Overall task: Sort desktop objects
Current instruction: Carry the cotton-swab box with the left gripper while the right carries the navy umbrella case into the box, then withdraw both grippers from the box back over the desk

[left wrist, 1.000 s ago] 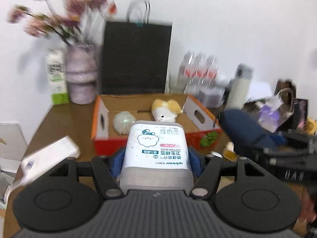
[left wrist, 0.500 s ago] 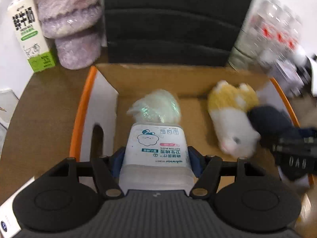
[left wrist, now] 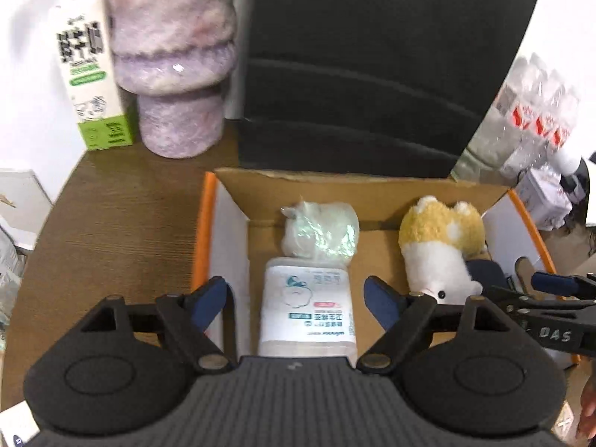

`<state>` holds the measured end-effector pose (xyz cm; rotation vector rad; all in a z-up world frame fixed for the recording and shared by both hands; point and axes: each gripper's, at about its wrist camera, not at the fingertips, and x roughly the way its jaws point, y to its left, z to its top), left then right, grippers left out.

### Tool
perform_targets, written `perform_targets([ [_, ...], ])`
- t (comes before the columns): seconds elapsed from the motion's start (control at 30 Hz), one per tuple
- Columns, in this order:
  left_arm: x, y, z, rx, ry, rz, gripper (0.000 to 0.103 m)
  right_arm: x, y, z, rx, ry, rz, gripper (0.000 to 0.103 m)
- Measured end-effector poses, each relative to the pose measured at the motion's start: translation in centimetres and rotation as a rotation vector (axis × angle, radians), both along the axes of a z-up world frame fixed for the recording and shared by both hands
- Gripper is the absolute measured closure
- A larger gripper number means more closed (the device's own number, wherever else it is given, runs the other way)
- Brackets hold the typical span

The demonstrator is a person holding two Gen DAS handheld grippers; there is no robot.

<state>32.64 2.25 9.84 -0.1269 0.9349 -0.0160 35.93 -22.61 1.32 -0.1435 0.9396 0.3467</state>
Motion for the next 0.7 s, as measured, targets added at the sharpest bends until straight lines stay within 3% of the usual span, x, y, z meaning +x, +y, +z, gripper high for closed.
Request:
perform_targets([
  [0.07,-0.6,0.2,1.0,-0.003,-0.003,0.001,0.019,-0.3,-0.4,1.3,0.016,-0.018,0.0,0.02],
  [0.2,-3.0,0.1,3.0,0.013,-0.024,0.007,0.017,-2.2,-0.9,3.3,0.025,-0.043,0.009,0.018],
  [0.3,-6.2,0.3,3.4,0.042,-0.058,0.048,0.005,-4.9,-1.7,3.8,0.053,-0.059,0.022,0.018],
  [0.37,-9.7,0.6,2.8,0.07,-0.099,0.096,0.004,-8.1,-3.1,3.4,0.123,-0.075,0.05,0.012],
  [0.5,-18.1,0.8,0.7,0.077,-0.168,0.105,0.004,-15.9,-6.8,1.0,0.3,-0.07,0.05,0.011],
  [0.7,-31.4,-1.1,-3.0,0.076,-0.327,0.095,0.0,-27.8,-9.8,-2.7,0.308,-0.212,0.057,0.007],
])
